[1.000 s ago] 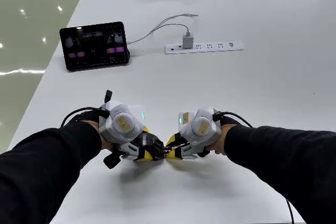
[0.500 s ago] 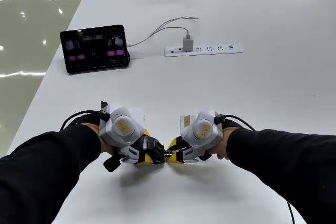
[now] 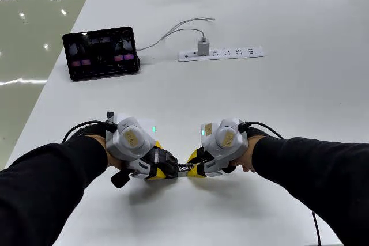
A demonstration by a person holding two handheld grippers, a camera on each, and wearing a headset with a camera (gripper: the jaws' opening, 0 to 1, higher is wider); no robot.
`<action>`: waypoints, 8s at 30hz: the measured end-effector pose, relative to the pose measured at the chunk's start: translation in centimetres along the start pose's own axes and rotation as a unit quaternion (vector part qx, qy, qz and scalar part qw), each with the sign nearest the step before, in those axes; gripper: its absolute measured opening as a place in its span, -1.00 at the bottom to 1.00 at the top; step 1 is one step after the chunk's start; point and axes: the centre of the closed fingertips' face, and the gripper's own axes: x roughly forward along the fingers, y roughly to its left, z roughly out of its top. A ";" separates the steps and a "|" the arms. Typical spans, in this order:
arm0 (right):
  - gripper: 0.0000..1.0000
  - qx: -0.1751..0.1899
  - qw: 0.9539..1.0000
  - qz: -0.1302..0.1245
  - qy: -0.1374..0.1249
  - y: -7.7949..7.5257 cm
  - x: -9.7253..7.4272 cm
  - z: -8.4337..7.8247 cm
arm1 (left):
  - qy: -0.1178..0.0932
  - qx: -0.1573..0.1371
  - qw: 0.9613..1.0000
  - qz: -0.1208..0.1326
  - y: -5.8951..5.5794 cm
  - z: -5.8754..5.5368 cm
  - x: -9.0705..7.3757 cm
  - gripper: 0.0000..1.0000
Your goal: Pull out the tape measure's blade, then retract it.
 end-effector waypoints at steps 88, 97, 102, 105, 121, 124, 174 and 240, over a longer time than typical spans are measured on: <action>-0.79 0.014 0.999 -0.016 0.031 -0.3 -5.5 -5.7 | -0.003 -0.009 1.000 0.003 0.0 0.1 0.0 -0.36; -0.79 0.014 0.999 -0.016 0.033 -0.1 -5.9 -6.0 | -0.001 -0.008 1.000 0.003 0.0 0.1 0.1 -0.36; -0.79 0.016 0.999 -0.018 0.036 -0.1 -6.2 -6.3 | -0.001 -0.009 1.000 0.002 0.0 0.1 0.0 -0.36; -0.79 0.018 0.999 -0.018 0.037 -0.2 -6.6 -6.6 | -0.001 -0.008 1.000 0.001 0.0 0.1 0.1 -0.36; -0.79 0.016 0.998 -0.022 0.049 -0.2 -7.7 -8.0 | 0.000 -0.008 1.000 0.005 0.0 0.0 0.0 -0.36; -0.79 0.018 0.998 -0.023 0.050 -0.2 -7.9 -8.3 | 0.000 -0.007 1.000 0.004 0.0 0.0 0.0 -0.36; -0.80 0.033 0.997 -0.031 0.060 -0.5 -11.2 -11.6 | 0.001 -0.007 1.000 0.006 0.0 0.1 0.1 -0.36; -0.76 0.051 0.995 -0.041 0.079 -0.2 -13.7 -14.2 | 0.007 0.018 1.000 0.019 -0.1 0.3 0.4 -0.34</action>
